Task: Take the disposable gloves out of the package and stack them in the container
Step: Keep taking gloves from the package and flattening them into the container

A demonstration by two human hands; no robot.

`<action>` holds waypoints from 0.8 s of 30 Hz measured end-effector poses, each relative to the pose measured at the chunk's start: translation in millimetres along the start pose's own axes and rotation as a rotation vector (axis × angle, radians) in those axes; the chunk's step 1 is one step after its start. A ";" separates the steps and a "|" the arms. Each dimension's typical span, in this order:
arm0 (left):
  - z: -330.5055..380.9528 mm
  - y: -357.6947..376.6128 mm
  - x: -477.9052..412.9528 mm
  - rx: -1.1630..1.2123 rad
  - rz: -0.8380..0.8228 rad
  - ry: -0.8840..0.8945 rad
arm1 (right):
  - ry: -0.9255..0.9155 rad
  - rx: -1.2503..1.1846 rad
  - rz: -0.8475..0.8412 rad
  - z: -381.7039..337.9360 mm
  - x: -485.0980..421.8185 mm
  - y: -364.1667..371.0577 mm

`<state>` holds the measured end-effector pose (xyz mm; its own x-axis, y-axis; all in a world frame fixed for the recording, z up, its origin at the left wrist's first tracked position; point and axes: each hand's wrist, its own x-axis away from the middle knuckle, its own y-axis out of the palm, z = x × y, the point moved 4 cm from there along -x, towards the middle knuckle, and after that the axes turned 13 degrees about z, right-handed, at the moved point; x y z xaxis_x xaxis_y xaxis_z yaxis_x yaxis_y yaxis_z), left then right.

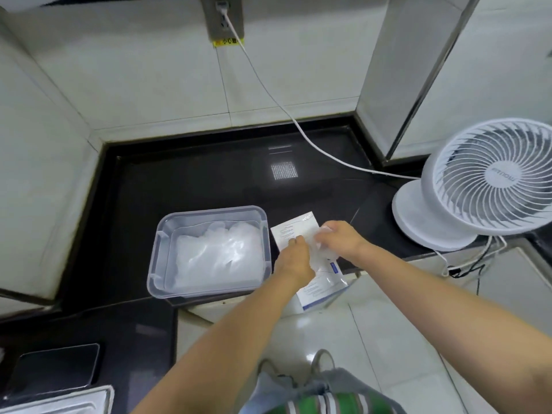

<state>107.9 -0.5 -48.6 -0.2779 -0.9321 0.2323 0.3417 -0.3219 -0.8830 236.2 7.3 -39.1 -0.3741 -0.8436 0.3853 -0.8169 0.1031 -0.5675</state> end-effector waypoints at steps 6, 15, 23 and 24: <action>-5.1 23.6 0.3 0.035 -0.069 -0.039 | 0.136 -0.362 -0.038 11.8 12.1 -16.4; -0.2 15.0 -13.7 0.257 0.062 -0.130 | 0.171 -0.764 -0.045 7.2 4.1 -47.7; -15.6 -67.3 -22.7 1.372 0.341 -0.552 | 0.084 -0.670 -0.179 -13.3 9.2 -32.5; -19.4 -74.1 -23.2 1.406 0.311 -0.533 | 0.059 -0.648 -0.189 -18.1 11.1 -30.1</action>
<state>71.7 48.2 3.4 0.2020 -0.8405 0.5028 0.9540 0.2849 0.0931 248.7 4.3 -4.5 -0.2069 -0.8500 0.4845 -0.9619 0.2671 0.0579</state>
